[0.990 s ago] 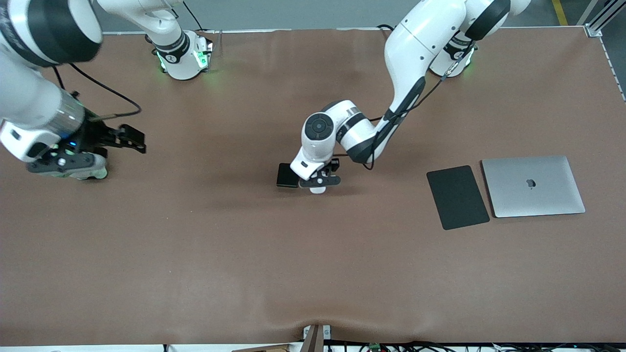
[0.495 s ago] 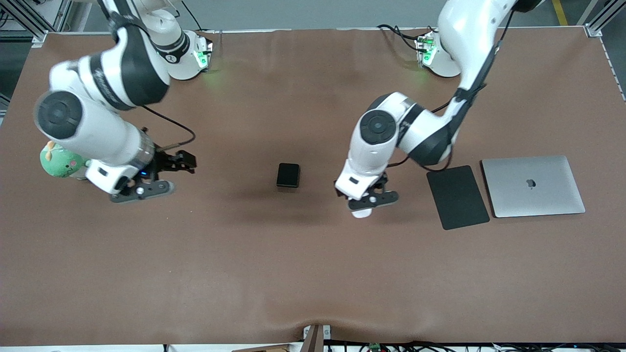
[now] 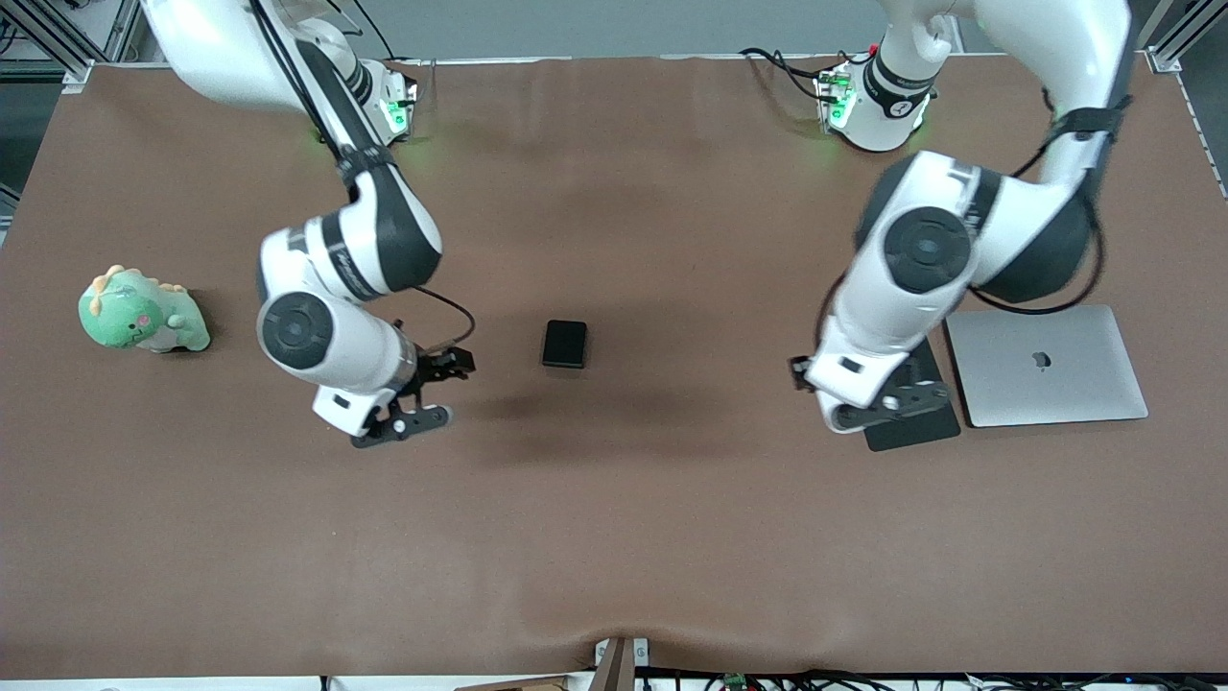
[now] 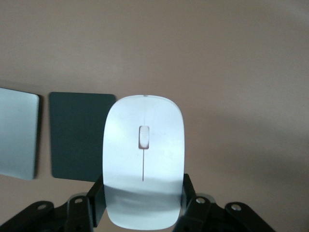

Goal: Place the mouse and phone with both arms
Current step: 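Carry the mouse to the mousepad while the right gripper reaches the phone, then lower the mouse onto the mousepad while the right gripper grasps the phone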

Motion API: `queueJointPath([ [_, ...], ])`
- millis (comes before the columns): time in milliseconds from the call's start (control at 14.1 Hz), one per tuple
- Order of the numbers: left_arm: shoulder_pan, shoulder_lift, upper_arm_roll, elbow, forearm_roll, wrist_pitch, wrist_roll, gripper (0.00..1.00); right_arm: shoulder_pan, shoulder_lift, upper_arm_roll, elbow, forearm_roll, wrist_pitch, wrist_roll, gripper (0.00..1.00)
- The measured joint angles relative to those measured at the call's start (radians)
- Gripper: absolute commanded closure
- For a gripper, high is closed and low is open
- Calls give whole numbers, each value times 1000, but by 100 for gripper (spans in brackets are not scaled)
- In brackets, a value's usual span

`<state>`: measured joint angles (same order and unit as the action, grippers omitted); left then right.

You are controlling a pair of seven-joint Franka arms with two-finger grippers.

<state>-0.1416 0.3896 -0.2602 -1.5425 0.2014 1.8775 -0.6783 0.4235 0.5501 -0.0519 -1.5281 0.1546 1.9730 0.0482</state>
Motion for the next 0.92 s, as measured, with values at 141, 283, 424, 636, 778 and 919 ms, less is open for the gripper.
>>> queueJointPath([
  [141, 62, -5, 0, -31, 0, 0, 34, 100, 14, 36, 0, 9, 20, 9, 1, 0],
  [283, 106, -4, 0, -64, 0, 0, 50, 100, 36, 75, 0, 10, 38, 24, 53, 0],
  [424, 150, -1, 0, -93, 0, 6, 55, 100, 77, 109, 1, 12, 44, 110, 172, 0],
  [636, 208, 8, 0, -192, 0, 116, 97, 100, 170, 130, 0, 12, 32, 168, 317, 0],
  [778, 249, 21, 0, -299, 1, 268, 122, 100, 203, 136, -3, 12, -13, 169, 352, 0],
  [919, 297, 50, 1, -368, 1, 371, 167, 100, 209, 145, -3, 11, -31, 168, 380, 0],
])
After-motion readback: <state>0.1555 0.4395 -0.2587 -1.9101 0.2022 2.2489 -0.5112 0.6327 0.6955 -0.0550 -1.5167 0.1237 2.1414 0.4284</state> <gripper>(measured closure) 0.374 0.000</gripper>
